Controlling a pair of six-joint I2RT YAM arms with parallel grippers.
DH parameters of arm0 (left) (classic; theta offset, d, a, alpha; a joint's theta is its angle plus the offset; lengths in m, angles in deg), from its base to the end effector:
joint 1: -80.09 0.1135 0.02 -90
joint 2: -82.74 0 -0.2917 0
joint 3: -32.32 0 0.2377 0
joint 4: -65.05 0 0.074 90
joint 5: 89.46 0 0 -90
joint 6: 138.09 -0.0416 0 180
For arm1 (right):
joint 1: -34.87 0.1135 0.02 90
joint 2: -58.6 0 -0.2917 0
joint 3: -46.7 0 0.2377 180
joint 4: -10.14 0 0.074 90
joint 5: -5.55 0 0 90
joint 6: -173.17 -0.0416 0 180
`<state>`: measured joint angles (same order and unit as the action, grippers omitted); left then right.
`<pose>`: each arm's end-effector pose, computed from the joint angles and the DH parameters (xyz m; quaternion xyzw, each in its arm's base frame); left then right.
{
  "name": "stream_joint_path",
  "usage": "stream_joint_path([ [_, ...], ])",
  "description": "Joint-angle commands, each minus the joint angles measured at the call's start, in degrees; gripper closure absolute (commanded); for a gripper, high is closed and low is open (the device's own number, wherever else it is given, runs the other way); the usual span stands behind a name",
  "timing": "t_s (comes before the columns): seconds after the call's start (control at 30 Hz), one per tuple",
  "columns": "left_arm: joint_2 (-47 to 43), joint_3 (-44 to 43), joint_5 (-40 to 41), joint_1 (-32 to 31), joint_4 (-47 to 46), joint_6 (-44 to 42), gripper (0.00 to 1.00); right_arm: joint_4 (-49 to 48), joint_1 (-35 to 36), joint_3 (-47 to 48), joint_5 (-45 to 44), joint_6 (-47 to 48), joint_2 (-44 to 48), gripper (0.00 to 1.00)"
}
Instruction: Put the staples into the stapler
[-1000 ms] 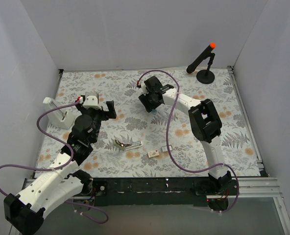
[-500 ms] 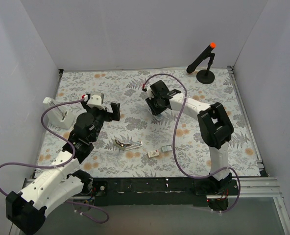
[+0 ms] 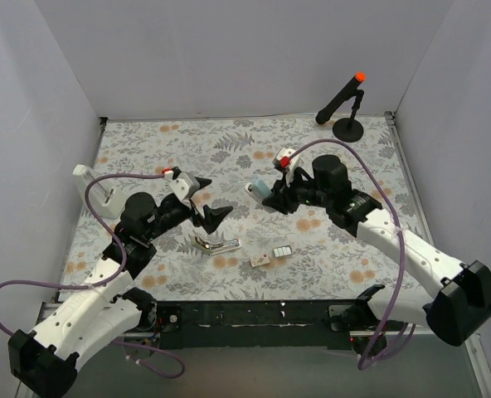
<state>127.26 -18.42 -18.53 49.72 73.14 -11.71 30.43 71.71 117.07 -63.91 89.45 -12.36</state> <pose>0.1325 -0.0934 0.3401 0.0779 0.7137 -0.4767 0.5073 0.2058 0.1724 0.3465 -0.3918 0.7165 0.2887 0.4998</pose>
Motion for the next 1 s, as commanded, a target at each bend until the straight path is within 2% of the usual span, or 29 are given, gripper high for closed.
stream_joint_path([
  [0.0, -2.8, 0.3, -20.2, 0.3, 0.5, -6.3, 0.02, -5.1, 0.2, -4.5, 11.5, 3.4, 7.1, 0.99],
  [0.2, -1.4, 1.0, -34.7, 0.3, 0.5, -8.8, 0.02, -4.4, 0.1, -8.2, 20.1, 5.7, 13.0, 0.99],
  [0.37, 2.6, 0.6, -37.7, 0.3, -2.0, -6.0, 0.02, -8.3, 0.2, -10.5, 25.6, 5.2, 15.4, 0.99],
  [0.5, 4.0, 2.3, -39.1, 0.3, -10.3, -0.1, 0.02, -11.7, 0.2, -11.5, 28.3, 3.8, 15.7, 0.99],
  [0.6, 4.8, 2.7, -39.3, 0.3, -12.8, 2.4, 0.03, -13.9, 0.4, -11.8, 29.9, 2.8, 15.3, 0.99],
  [0.8, 6.7, 3.3, -42.1, 0.3, -19.0, 8.9, 0.10, -15.3, 1.3, -11.4, 31.1, 2.6, 14.0, 0.99],
  [0.97, 8.1, 3.0, -41.6, 0.3, -19.8, 10.9, 0.17, -16.2, 1.9, -11.4, 30.6, 2.3, 13.6, 0.99],
])
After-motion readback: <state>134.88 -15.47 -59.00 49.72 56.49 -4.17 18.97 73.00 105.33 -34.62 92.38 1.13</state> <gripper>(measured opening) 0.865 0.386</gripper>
